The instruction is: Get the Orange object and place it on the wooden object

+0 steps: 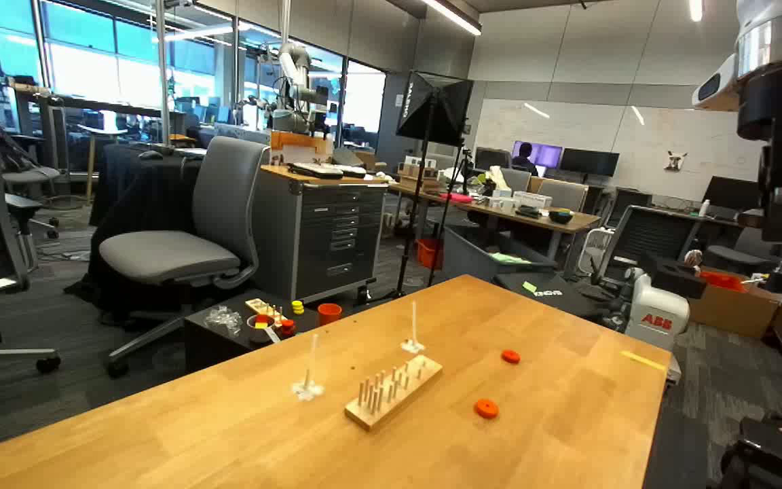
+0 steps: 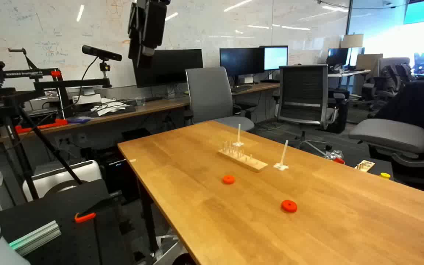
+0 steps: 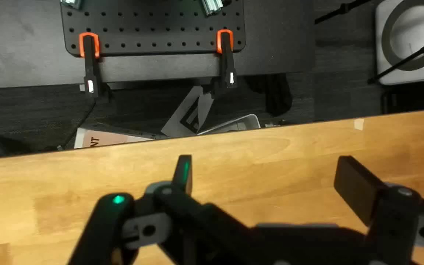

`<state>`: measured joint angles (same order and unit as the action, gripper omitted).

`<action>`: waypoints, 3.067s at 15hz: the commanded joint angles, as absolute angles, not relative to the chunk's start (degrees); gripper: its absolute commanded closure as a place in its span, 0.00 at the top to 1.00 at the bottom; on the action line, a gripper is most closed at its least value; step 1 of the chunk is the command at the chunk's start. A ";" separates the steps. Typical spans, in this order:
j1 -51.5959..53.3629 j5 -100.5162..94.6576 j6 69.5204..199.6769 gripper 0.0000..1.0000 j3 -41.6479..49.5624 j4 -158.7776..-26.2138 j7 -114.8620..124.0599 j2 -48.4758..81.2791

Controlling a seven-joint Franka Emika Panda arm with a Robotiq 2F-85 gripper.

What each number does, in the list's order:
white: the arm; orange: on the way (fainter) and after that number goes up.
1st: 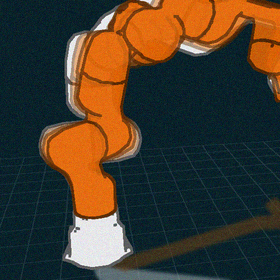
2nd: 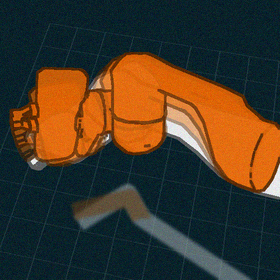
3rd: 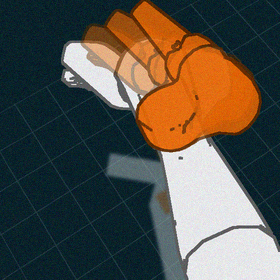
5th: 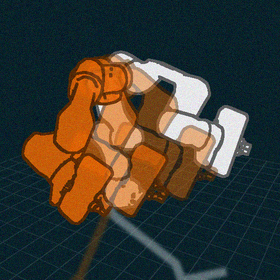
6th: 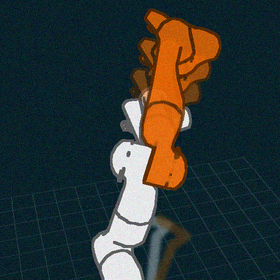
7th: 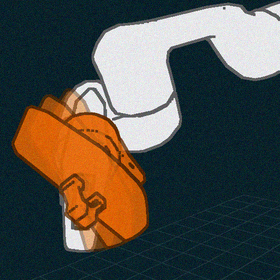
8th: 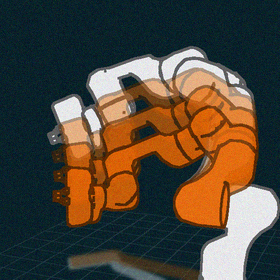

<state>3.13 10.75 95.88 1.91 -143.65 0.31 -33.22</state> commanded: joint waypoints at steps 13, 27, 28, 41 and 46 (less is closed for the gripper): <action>1.40 14.78 128.76 1.00 -0.60 -142.74 9.23 -24.20; -0.79 9.33 134.04 1.00 -0.51 -138.69 20.26 -8.94; -0.79 9.34 134.04 1.00 -0.51 -138.69 20.26 -9.08; -1.38 -13.34 130.21 1.00 -2.69 -138.81 22.63 -8.50; -0.79 -17.71 129.76 1.00 -2.71 -138.55 22.65 -7.41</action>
<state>-0.62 -17.82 129.89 -2.56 -138.63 22.76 -7.39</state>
